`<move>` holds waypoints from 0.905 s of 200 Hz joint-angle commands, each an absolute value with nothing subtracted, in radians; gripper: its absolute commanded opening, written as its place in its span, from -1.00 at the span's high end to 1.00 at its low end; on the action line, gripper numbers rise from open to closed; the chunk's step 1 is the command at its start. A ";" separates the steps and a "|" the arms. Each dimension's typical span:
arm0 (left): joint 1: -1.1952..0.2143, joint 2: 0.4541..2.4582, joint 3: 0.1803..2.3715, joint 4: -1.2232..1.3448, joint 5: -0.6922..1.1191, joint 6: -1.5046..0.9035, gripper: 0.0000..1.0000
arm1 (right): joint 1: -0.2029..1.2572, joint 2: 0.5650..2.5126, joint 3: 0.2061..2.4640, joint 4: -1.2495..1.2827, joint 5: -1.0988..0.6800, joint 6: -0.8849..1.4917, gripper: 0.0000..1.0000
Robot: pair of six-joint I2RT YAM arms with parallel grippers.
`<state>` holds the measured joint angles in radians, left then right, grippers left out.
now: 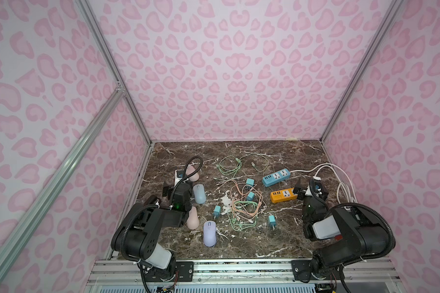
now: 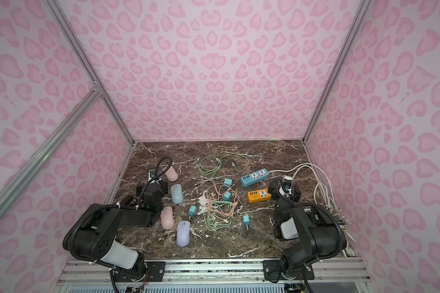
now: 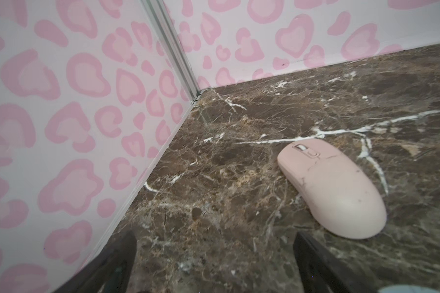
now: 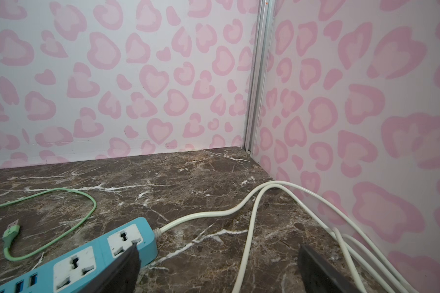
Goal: Unplug the wireless mouse
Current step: Reset both arms
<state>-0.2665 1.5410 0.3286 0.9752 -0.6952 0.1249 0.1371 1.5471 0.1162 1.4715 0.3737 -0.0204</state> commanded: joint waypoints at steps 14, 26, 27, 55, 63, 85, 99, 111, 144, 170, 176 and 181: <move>-0.268 1.538 0.258 1.213 -0.697 0.101 -0.98 | 0.137 1.549 0.120 1.501 0.373 -0.020 -1.00; -0.274 1.545 0.254 1.236 -0.720 0.107 -0.98 | 0.137 1.548 0.120 1.502 0.373 -0.020 -1.00; -0.275 1.546 0.254 1.236 -0.721 0.108 -0.97 | 0.137 1.549 0.120 1.502 0.374 -0.020 -1.00; -0.288 1.559 0.247 1.279 -0.767 0.112 -0.98 | 0.137 1.549 0.121 1.502 0.373 -0.020 -1.00; -0.291 1.560 0.248 1.280 -0.772 0.115 -0.98 | 0.137 1.549 0.120 1.502 0.373 -0.020 -1.00; -0.300 1.579 0.228 1.345 -0.773 0.132 -0.98 | 0.136 1.549 0.120 1.502 0.373 -0.021 -1.00; -0.302 1.590 0.218 1.369 -0.674 0.167 -0.97 | 0.137 1.549 0.120 1.502 0.373 -0.020 -1.00; -0.296 1.590 0.225 1.328 -0.538 0.201 -0.98 | 0.137 1.548 0.120 1.502 0.373 -0.020 -1.00; -0.217 1.549 0.230 1.223 -0.377 0.129 -0.98 | 0.142 1.549 0.101 1.538 0.380 -0.027 -1.00; -0.160 1.576 0.329 1.039 -0.273 0.098 -0.97 | 0.178 1.582 0.019 1.738 0.366 -0.083 -1.00; -0.134 1.557 0.368 0.932 -0.212 0.081 -0.98 | 0.181 1.591 0.014 1.759 0.367 -0.087 -1.00; -0.103 1.566 0.395 0.898 -0.157 0.066 -0.98 | 0.180 1.596 0.017 1.762 0.366 -0.086 -1.00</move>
